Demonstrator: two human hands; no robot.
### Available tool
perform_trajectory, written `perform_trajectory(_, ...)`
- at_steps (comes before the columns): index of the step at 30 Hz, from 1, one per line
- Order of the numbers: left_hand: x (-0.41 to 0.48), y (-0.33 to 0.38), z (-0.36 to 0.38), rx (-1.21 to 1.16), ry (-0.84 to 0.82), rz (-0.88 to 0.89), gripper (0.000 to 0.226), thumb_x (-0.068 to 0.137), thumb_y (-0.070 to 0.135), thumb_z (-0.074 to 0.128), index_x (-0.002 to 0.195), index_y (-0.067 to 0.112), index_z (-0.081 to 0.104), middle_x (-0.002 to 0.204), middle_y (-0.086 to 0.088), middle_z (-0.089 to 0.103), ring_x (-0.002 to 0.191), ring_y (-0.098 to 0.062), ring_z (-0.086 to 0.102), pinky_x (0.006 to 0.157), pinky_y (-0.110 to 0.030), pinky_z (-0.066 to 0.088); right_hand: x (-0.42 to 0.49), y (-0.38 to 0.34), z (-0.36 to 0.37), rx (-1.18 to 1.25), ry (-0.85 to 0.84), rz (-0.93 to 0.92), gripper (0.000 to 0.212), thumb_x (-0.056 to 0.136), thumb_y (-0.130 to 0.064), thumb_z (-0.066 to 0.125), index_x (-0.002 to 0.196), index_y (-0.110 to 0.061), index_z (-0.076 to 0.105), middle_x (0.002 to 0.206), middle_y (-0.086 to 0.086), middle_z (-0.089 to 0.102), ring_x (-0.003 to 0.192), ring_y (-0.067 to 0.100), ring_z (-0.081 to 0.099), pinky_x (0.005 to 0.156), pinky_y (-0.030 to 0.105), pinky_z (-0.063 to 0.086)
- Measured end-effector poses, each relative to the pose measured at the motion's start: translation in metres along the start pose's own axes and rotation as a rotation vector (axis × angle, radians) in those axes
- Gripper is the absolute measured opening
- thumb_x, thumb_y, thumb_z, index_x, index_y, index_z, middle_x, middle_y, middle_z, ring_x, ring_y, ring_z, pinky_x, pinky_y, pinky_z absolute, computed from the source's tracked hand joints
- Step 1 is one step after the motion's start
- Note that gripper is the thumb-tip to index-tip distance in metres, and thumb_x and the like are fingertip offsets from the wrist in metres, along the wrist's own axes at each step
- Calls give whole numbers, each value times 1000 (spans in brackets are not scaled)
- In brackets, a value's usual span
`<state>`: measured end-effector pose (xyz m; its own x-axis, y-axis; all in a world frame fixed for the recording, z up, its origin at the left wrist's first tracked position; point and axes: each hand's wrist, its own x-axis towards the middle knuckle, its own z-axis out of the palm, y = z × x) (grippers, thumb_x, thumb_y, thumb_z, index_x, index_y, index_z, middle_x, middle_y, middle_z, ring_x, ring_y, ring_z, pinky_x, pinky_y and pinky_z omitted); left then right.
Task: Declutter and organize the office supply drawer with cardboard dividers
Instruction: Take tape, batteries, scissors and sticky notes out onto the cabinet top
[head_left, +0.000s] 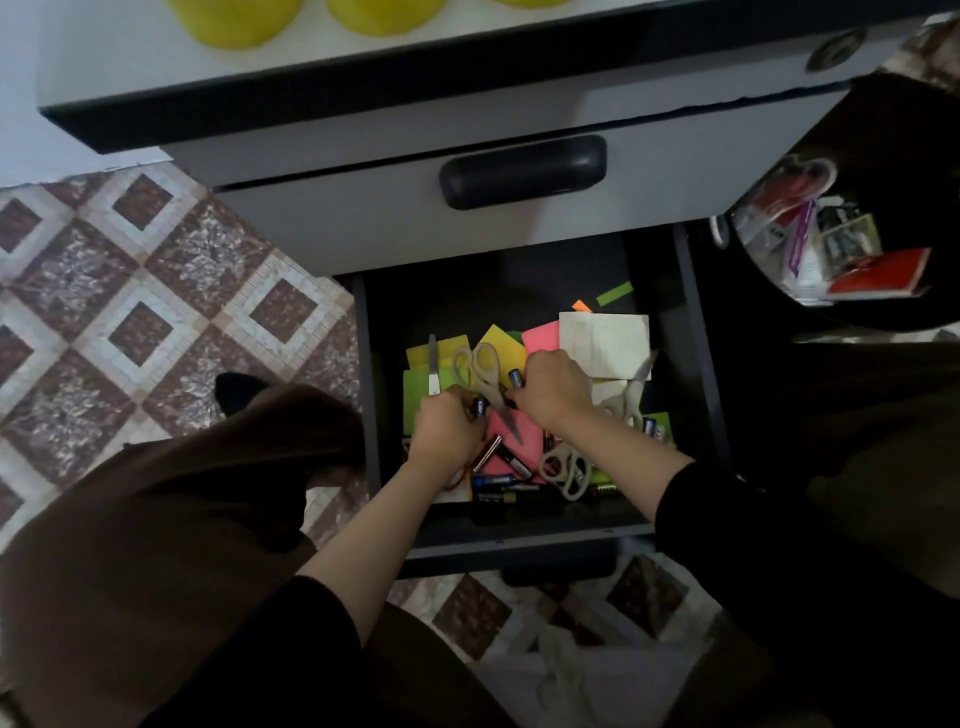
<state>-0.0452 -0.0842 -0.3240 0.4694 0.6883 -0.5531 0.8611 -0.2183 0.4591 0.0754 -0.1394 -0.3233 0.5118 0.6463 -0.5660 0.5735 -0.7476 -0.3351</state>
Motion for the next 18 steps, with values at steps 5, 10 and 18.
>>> perform_trajectory(5,1,0,7,79,34,-67,32,85,31,65,90,-1,62,89,-19,65,84,-33,63,63,-33,46,-2,-3,0,-26,8,-10,28,87,-29,64,96,-3,61,101,13,60,94,31,60,66,30,39)
perform_trajectory(10,1,1,9,54,28,-150,32,86,25,63,70,-3,61,81,-20,65,77,-33,64,53,-30,40,0,-8,6,-23,36,-7,27,87,-28,64,97,-3,61,102,13,61,96,31,59,67,30,38)
perform_trajectory(18,0,-3,5,-44,23,-191,34,81,23,66,53,7,55,51,-2,49,48,-15,46,40,-22,30,4,-15,16,-27,132,-40,18,89,-11,52,100,-2,64,101,14,64,99,30,56,66,29,36)
